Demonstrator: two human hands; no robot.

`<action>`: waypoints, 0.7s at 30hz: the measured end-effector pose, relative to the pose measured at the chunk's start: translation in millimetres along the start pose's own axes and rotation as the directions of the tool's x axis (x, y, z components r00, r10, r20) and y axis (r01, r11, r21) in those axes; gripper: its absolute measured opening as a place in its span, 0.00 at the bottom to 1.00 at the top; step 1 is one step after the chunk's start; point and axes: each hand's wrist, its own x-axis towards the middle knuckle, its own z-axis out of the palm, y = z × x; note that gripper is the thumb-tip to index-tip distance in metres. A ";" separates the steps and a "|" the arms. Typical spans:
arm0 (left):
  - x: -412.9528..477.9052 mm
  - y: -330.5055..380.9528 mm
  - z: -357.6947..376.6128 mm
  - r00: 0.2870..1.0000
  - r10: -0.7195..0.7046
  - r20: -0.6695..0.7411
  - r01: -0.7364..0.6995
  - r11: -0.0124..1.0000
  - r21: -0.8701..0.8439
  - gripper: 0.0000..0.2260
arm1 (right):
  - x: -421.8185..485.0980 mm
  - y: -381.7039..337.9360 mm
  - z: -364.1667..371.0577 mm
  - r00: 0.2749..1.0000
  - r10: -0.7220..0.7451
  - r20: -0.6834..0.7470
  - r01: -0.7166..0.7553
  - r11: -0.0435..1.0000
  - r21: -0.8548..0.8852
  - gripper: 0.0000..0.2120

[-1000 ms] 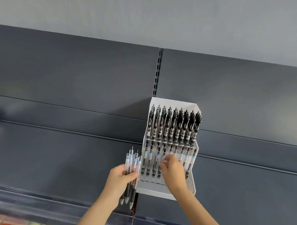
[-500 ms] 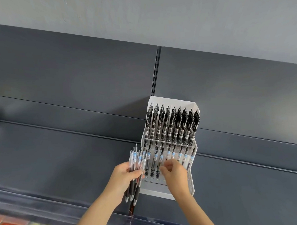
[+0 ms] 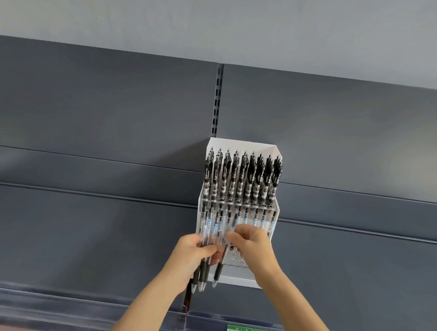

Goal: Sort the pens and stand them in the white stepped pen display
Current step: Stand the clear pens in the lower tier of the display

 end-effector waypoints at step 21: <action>2.3 -5.0 -15.1 0.998 -0.020 -0.053 0.019 1.000 -0.021 0.07 | 36.1 6.6 -0.6 0.987 -0.106 -0.123 0.017 0.819 -0.573 0.09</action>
